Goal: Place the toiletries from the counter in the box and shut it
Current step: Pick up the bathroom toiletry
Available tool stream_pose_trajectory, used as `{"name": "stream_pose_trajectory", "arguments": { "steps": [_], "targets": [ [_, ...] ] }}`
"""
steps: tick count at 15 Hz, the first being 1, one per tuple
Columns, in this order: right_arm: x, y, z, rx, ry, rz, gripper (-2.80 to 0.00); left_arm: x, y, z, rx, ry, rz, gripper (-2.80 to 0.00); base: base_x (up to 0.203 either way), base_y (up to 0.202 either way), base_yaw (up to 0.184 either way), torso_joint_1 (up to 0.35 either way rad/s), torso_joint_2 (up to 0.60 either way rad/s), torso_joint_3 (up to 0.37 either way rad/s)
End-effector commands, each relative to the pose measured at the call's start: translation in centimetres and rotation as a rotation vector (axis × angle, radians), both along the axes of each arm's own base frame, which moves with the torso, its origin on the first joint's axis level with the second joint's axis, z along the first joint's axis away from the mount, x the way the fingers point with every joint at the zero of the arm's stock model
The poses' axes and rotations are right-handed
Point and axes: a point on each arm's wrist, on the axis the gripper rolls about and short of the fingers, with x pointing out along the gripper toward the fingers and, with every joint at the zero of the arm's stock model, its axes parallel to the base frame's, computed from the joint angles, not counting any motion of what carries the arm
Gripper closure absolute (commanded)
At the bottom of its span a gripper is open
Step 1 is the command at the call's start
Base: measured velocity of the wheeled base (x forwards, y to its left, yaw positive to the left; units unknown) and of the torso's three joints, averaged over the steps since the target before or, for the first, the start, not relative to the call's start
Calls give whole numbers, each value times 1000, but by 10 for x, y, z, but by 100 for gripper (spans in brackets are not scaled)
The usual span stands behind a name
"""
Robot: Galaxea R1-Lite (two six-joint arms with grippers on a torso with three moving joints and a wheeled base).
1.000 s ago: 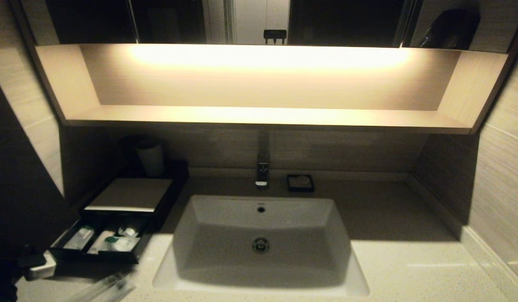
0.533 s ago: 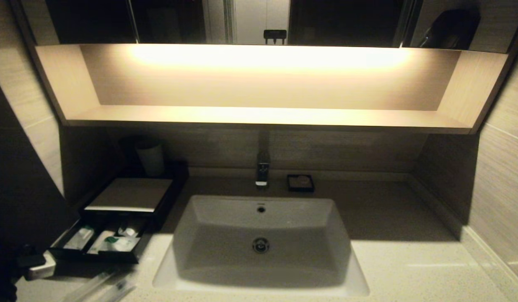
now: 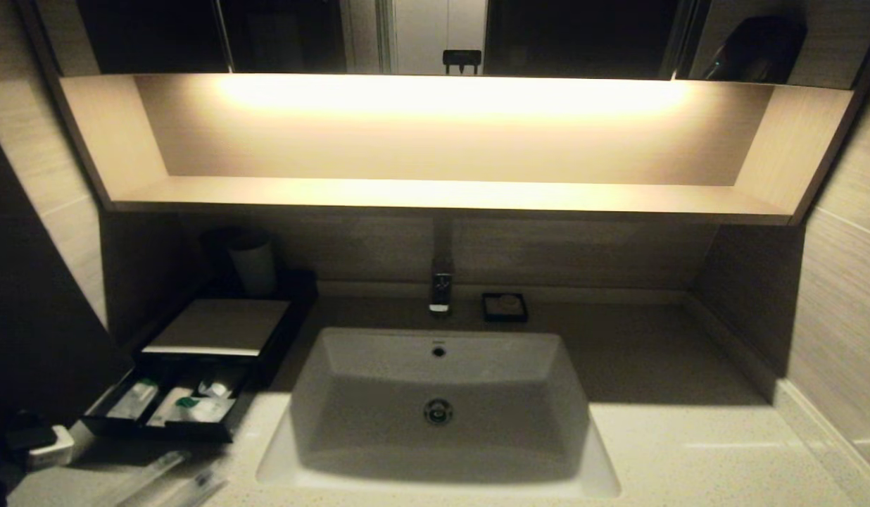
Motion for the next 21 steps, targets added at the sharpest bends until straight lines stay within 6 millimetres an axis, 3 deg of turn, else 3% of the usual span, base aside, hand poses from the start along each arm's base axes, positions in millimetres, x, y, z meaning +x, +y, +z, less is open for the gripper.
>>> {"name": "stream_pose_trajectory", "arguments": {
  "steps": [1,6,12,16,21],
  "targets": [
    [0,0,0,0,0,0,0,-6,-1,10,21,-23,4,0,0,0,0,0,0,0],
    [0,0,0,0,0,0,0,-19,-5,31,42,-53,44,0,0,0,0,0,0,0],
    [0,0,0,0,0,0,0,-25,-3,76,15,-53,179,0,0,0,0,0,0,0],
    [0,0,0,0,0,0,0,-20,-3,89,-5,-54,303,0,0,0,0,0,0,0],
    [0,0,0,0,0,1,0,-2,-18,97,-40,-41,429,0,0,0,0,0,0,0]
  ]
}}
